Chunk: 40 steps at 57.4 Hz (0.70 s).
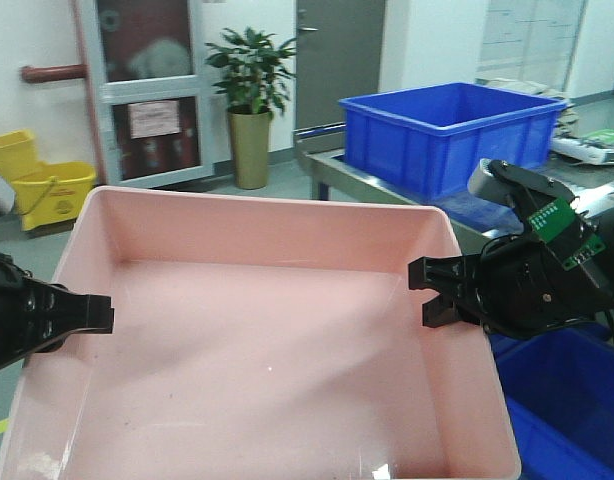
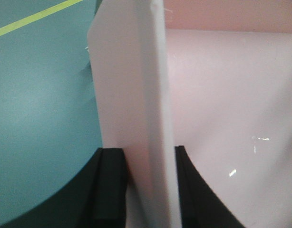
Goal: Grab pink bin and stack on right shelf
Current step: 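Hold the pink bin with both grippers while the base drives to the table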
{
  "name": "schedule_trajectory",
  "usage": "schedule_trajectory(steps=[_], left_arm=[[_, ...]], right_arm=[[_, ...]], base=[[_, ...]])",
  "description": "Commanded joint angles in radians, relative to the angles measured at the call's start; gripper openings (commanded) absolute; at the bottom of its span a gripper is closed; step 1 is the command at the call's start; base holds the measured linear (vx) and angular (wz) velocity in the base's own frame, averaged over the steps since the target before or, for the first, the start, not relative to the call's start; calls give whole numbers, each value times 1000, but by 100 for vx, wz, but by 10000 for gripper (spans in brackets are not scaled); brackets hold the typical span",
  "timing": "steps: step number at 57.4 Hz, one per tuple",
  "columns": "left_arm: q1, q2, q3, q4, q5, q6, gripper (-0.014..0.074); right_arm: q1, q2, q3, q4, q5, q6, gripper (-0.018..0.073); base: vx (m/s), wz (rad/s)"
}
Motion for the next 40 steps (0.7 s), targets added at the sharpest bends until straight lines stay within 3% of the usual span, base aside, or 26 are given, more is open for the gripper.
schedule_trajectory(steps=[1,19,40], left_arm=[[1,-38,-39,-29,-74,0,-1],[1,-38,-39,-29,-73,1,-1],[1,-38,-39,-29,-73,1,-1]], right_arm=[[-18,-33,-36,-27,-91,2,-8],[-18,-33,-36,-27,-91,2,-8],[-18,-33,-36,-27,-91,2,-8]], base=[[47,-40],[45,-52],[41,-79]])
